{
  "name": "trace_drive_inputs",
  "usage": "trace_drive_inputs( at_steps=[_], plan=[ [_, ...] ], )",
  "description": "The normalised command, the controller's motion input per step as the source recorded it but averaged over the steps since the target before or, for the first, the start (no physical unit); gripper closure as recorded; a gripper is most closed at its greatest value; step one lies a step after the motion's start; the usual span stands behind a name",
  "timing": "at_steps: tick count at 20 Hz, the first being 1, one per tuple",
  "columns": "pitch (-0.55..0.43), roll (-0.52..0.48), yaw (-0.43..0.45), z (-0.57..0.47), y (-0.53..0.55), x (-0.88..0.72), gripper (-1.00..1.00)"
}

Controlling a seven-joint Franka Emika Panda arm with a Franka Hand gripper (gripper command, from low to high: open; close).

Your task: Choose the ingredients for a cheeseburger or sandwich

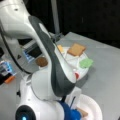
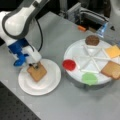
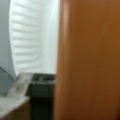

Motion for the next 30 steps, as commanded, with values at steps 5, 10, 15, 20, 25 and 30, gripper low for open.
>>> trace_drive_inputs(
  at_steps=[5,10,15,20,25,30],
  plan=[
    [-0.101,0.128,0.054,-0.03,-0.05,0.16,-1.0],
    [-0.086,0.124,0.04,-0.02,-0.03,0.16,-1.0],
    [-0.081,0.119,0.035,-0.01,-0.03,0.16,-1.0],
    [-0.073,0.113,0.027,-0.01,-0.03,0.15,-1.0],
    [-0.067,0.032,-0.015,0.03,-0.02,0.12,-1.0],
    [-0.13,-0.268,-0.16,0.09,0.11,0.03,-1.0]
  ],
)
